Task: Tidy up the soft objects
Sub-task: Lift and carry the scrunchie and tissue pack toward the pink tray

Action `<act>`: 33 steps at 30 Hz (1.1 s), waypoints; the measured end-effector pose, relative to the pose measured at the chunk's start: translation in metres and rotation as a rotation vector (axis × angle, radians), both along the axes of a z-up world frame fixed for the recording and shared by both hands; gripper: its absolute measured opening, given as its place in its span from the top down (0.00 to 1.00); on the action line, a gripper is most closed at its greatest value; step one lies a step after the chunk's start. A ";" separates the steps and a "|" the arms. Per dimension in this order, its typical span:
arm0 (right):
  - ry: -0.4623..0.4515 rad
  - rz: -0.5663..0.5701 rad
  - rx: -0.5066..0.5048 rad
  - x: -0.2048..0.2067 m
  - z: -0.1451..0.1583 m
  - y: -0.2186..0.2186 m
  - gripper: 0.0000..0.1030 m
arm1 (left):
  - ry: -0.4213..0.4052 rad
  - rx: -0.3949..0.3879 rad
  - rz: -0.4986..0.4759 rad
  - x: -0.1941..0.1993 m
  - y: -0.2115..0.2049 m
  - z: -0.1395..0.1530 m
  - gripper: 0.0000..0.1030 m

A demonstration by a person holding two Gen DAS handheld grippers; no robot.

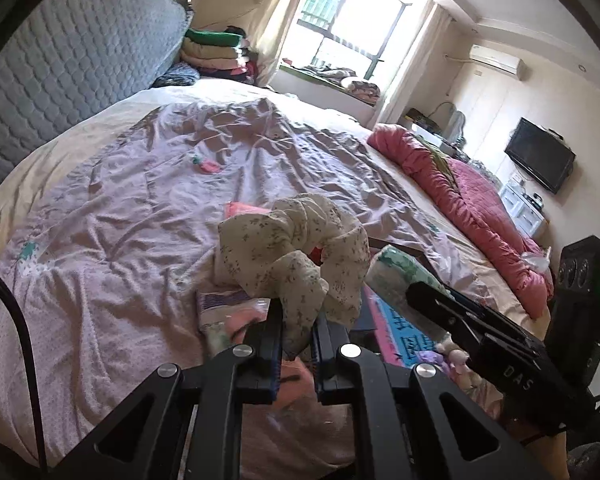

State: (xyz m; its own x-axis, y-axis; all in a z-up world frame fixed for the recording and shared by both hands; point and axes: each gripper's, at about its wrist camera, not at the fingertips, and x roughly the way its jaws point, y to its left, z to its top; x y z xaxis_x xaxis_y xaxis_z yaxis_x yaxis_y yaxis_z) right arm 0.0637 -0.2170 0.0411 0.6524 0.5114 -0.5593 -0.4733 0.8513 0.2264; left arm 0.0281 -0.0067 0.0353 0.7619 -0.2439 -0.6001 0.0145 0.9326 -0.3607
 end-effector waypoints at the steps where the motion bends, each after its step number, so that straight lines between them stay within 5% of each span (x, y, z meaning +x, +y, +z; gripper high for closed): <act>1: -0.006 -0.008 0.001 -0.001 0.002 -0.003 0.51 | -0.003 0.002 -0.005 0.000 -0.004 0.001 0.88; 33: -0.064 -0.309 0.044 -0.018 0.015 -0.137 0.51 | 0.039 0.123 -0.245 0.016 -0.137 0.005 0.88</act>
